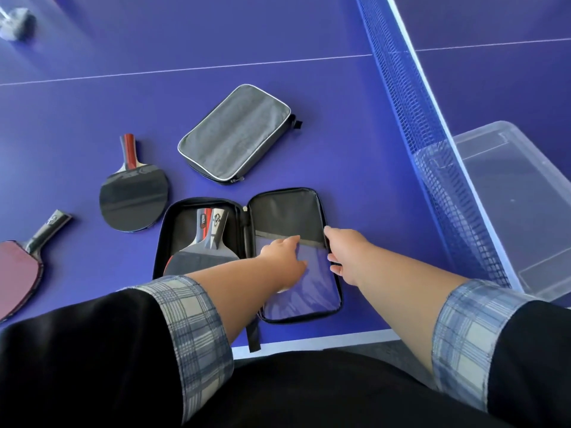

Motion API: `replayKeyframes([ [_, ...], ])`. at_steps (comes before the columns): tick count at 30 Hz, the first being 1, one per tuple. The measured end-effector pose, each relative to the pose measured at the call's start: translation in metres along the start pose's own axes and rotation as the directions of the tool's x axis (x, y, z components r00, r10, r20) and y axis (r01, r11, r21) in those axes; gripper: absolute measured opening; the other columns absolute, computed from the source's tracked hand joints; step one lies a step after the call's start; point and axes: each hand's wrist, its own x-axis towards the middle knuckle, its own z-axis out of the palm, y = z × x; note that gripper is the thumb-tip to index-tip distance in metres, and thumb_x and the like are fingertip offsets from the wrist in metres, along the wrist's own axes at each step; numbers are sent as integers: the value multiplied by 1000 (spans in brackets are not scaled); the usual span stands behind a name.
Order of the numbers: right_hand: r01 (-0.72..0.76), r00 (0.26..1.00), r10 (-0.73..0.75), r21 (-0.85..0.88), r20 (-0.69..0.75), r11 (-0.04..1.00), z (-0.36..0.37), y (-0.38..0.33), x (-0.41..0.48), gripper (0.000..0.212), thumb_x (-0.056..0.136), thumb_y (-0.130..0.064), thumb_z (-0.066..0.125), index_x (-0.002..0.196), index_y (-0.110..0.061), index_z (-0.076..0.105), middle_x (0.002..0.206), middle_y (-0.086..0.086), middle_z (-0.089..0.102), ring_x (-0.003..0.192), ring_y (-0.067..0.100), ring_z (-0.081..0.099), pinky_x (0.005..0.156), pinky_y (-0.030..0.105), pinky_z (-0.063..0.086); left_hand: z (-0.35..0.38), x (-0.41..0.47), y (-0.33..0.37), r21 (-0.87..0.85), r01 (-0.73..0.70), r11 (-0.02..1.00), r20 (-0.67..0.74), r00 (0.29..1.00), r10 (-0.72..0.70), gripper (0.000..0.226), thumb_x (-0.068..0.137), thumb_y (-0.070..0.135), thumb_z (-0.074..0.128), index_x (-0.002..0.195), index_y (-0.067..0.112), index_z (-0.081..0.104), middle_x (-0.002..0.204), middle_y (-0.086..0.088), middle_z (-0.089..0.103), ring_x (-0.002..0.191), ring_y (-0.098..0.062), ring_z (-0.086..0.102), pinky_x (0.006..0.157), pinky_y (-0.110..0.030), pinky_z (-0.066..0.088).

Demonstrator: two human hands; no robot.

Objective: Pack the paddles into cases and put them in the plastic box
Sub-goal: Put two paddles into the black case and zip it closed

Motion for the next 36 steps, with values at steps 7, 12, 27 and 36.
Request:
replayKeyframes([
  [7, 190, 982, -190, -11, 2, 982, 8, -2, -10, 43, 102, -46, 41, 135, -21, 54, 107, 2, 61, 105, 26, 67, 91, 43, 58, -7, -9, -1, -290, 3, 957, -73, 997, -25, 66, 94, 54, 45, 151, 30, 25, 150, -5, 38, 122, -29, 50, 95, -38, 45],
  [12, 350, 935, -355, 139, 13, 926, 38, -7, -49, 37, 94, -60, 40, 100, -32, 64, 108, -3, 72, 93, 16, 74, 79, 42, 63, -36, -37, -12, -659, -107, 744, -248, 965, -81, 70, 87, 67, 47, 145, 26, 39, 125, 6, 59, 98, -14, 59, 85, -33, 48],
  [27, 648, 755, -556, -267, 347, 713, 193, 4, -110, 43, 91, -27, 54, 128, -45, 64, 128, -2, 67, 117, 23, 63, 102, 38, 50, -92, -110, -167, -654, -126, 746, -282, 956, -86, 44, 70, 13, 55, 113, 22, 58, 89, -6, 71, 70, -28, 70, 59, -44, 61],
  [36, 431, 855, -440, -850, 277, 302, 213, 31, -93, 70, 95, -41, 56, 155, -48, 19, 168, 0, -5, 153, 36, -8, 116, 62, 25, -81, -90, -223, -428, -11, 904, -237, 966, -100, 79, 87, 14, 55, 151, 36, 15, 122, -2, 60, 98, -29, 62, 88, -45, 53],
])
